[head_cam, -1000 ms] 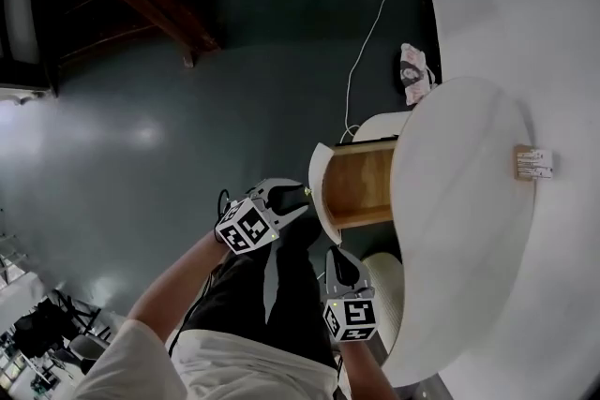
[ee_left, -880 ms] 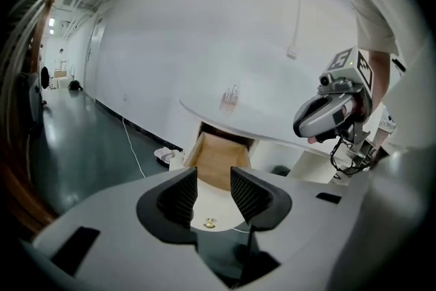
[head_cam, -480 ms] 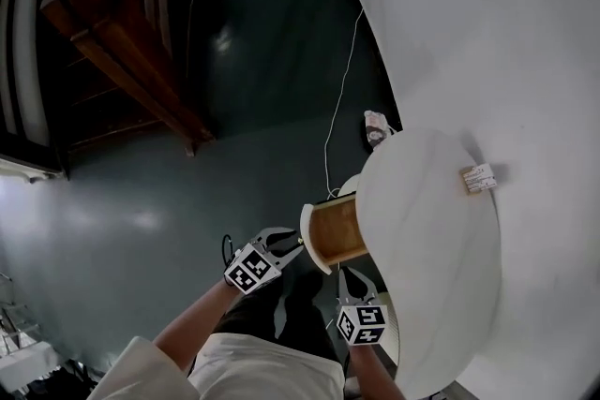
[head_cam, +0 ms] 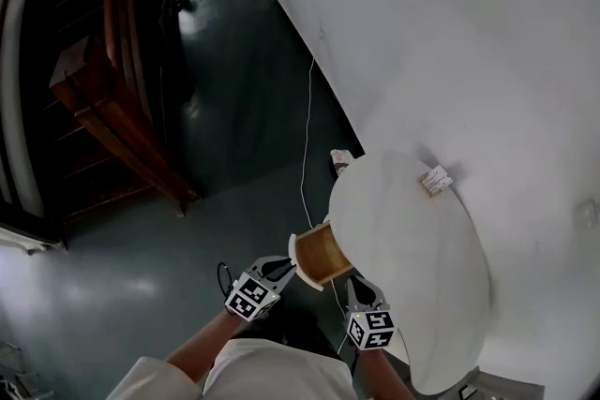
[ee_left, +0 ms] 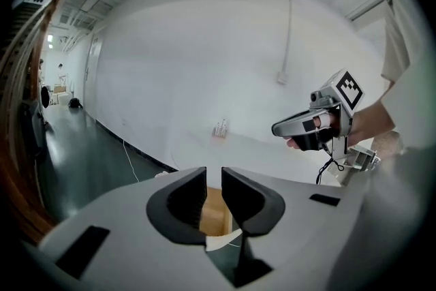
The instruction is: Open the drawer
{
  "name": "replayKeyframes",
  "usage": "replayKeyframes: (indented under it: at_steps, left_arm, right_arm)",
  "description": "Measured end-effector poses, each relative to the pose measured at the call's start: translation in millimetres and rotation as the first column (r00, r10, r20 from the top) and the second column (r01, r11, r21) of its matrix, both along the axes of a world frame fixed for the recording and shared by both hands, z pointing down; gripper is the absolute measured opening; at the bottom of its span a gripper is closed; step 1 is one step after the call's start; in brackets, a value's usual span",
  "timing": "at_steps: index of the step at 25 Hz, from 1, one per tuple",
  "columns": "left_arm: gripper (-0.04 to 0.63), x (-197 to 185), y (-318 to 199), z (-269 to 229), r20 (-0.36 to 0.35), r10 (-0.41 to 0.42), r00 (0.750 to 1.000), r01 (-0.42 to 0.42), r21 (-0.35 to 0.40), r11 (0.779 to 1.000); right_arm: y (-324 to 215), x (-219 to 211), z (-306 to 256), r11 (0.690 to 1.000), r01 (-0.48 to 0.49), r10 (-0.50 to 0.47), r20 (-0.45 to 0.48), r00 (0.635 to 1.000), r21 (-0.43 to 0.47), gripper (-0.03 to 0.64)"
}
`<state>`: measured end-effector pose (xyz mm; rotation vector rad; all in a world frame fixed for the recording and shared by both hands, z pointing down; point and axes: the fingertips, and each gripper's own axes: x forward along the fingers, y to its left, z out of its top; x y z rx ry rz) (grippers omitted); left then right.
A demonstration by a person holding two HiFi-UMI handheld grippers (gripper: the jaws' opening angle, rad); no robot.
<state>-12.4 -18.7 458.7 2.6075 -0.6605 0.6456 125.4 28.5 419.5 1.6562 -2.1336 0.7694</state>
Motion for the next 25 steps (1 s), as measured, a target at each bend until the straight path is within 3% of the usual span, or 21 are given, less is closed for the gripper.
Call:
replayKeyframes:
  at_steps: [10, 20, 25]
  left_arm:
    - [0.021, 16.5, 38.2, -58.9, -0.032, -0.038, 0.999, 0.04, 0.064, 0.997]
    - [0.006, 28.6, 112.1, -97.0, -0.064, -0.123, 0.99, 0.126, 0.048, 0.991]
    - [0.006, 33.3, 133.2, -121.3, -0.091, -0.115, 0.989, 0.12, 0.058, 0.991]
  right_arm:
    - [55.8, 26.8, -57.6, 0.995, -0.031, 0.032, -0.011, 0.999, 0.096, 0.011]
    - [129.0, 51.7, -97.1, 0.983, -0.04, 0.042, -0.006, 0.999, 0.18, 0.011]
    - [149.6, 56.7, -116.5, 0.975, -0.023, 0.024, -0.001, 1.0, 0.222, 0.011]
